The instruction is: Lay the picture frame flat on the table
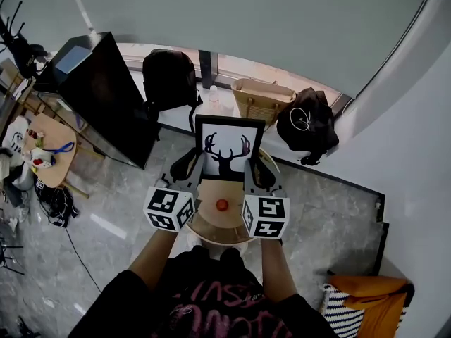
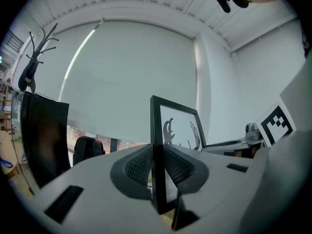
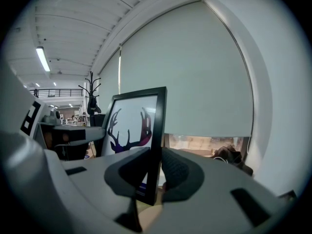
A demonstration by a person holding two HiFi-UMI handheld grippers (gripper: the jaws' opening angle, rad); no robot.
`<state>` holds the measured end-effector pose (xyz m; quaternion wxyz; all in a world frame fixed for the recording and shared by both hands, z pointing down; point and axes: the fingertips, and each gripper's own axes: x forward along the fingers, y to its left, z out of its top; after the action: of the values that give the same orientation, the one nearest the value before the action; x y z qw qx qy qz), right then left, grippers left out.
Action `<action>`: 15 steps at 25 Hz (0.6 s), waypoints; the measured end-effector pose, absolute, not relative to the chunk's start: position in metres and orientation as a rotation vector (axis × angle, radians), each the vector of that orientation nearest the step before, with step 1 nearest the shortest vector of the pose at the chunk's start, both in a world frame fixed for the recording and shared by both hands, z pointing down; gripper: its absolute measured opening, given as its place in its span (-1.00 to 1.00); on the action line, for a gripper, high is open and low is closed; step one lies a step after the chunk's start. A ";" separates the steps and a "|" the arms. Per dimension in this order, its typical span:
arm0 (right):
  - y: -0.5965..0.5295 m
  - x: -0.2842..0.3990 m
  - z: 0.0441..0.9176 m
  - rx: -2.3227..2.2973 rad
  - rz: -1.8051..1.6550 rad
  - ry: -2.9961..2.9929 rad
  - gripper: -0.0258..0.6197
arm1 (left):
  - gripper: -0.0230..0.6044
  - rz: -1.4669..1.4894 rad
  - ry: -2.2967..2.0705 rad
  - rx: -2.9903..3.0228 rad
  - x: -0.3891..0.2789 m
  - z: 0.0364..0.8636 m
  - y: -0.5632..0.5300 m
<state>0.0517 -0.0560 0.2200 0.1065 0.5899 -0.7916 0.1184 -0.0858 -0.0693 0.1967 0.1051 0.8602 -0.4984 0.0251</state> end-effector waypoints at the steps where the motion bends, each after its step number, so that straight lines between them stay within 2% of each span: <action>1: -0.057 0.051 0.223 1.733 0.355 -2.330 -0.66 | -0.70 0.078 -1.469 2.530 -0.086 0.199 -0.070; 15: -0.060 0.050 0.253 1.694 0.430 -2.298 -0.67 | -0.70 0.135 -1.448 2.474 -0.088 0.230 -0.073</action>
<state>0.0496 -0.0600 0.2532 0.1269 0.5820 -0.7895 0.1479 -0.0875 -0.0730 0.2296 0.1355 0.8541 -0.5000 0.0466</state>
